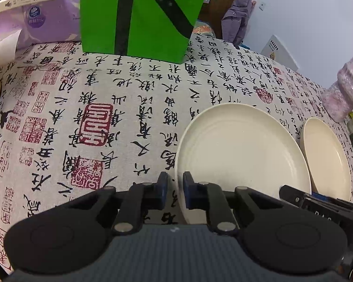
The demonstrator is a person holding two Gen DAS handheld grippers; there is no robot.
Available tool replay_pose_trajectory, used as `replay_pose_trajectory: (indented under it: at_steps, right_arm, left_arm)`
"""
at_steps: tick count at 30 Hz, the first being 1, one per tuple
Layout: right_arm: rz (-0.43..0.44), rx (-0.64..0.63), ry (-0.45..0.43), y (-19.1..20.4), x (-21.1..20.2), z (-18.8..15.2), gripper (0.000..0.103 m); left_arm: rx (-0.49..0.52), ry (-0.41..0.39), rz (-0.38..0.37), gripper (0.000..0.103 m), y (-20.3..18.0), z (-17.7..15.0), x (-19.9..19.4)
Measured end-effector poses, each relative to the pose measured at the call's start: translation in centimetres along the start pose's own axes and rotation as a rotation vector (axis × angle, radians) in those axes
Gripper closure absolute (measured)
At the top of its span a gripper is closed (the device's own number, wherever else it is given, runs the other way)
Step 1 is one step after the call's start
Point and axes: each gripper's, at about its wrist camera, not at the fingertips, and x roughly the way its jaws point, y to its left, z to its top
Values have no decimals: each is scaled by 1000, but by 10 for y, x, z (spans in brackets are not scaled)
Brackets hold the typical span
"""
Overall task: Organize plates and bowls
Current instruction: 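Close the left gripper on the rim of a cream plate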
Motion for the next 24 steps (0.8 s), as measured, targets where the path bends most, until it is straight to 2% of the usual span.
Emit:
replay_pose_trajectory:
  at_steps: [11,24]
  right_arm:
    - [-10,-2,-23,-2,-1,-1,76]
    - [-8,-21,-40,-1,-1,-3,77]
  left_arm:
    - [52,-12,20,93,-9,-2,-1]
    - [69,-23,38,93,-11,-3,-1]
